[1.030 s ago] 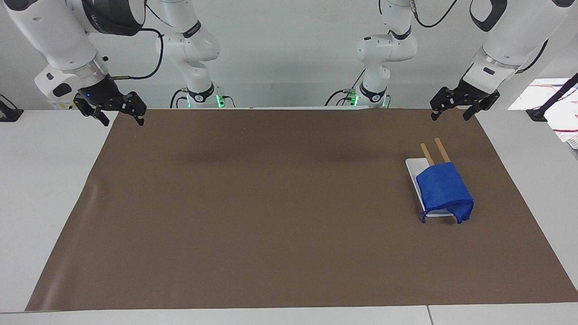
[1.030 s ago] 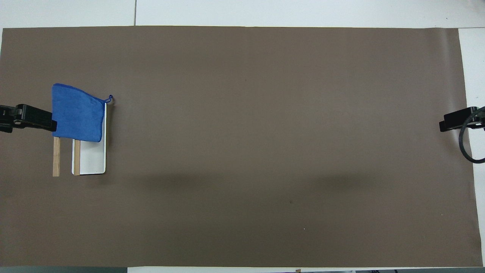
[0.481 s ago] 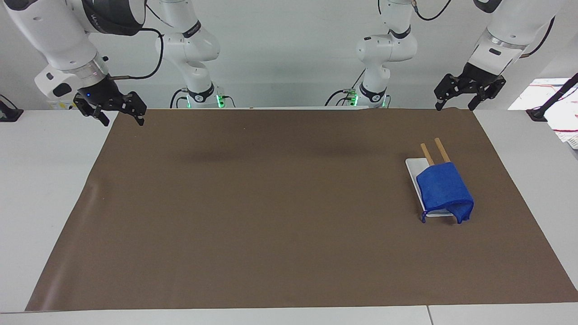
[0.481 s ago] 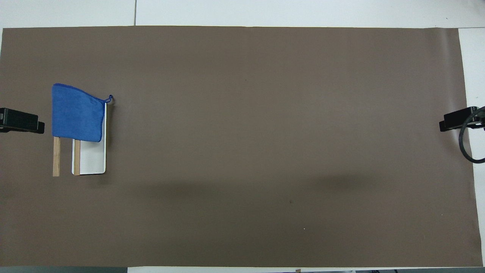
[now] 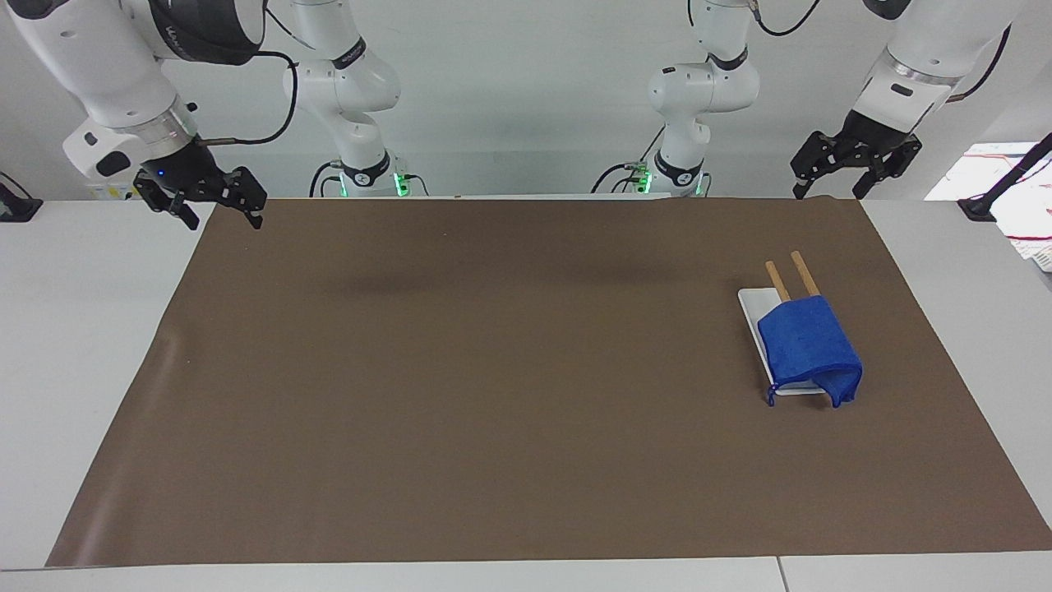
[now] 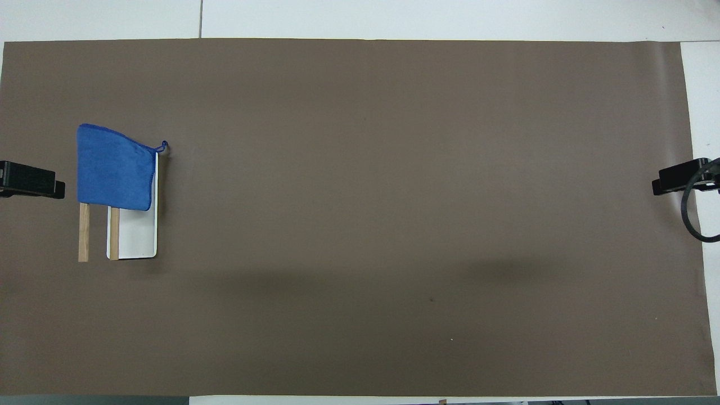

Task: Right arm passes towel to left arm to hang

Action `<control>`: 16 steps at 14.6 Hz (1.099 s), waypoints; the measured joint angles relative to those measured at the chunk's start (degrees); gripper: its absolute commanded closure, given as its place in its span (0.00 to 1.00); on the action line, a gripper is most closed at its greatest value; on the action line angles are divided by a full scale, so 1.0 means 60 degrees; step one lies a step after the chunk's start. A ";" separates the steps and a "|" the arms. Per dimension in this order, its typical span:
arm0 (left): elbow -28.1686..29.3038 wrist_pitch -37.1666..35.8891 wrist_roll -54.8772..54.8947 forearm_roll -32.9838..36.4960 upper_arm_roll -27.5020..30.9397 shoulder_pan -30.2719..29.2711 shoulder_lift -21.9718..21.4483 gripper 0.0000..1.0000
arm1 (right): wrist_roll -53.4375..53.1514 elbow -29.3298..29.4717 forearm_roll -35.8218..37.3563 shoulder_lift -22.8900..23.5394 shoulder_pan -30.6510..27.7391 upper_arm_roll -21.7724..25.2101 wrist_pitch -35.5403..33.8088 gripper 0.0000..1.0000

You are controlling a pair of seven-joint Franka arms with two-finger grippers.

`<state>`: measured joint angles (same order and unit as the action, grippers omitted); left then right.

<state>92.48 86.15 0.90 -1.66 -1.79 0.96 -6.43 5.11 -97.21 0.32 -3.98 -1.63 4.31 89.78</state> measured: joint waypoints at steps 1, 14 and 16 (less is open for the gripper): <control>0.0000 0.0000 0.0000 0.0000 0.0000 0.0000 0.0000 0.00 | 0.0000 0.0000 0.0000 0.0000 0.0000 0.0000 0.0000 0.00; -0.0125 0.0520 0.0183 0.0073 0.0095 -0.0128 0.0587 0.00 | 0.0000 0.0000 0.0000 0.0000 0.0003 -0.0003 0.0000 0.00; -0.0250 0.0739 0.0198 0.0073 0.0091 -0.0117 0.1049 0.00 | 0.0000 0.0000 0.0000 0.0000 0.0004 -0.0006 0.0000 0.00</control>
<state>90.98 90.59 2.09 -1.22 -1.24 0.26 -0.14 5.11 -97.20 0.32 -3.98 -1.60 4.28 89.78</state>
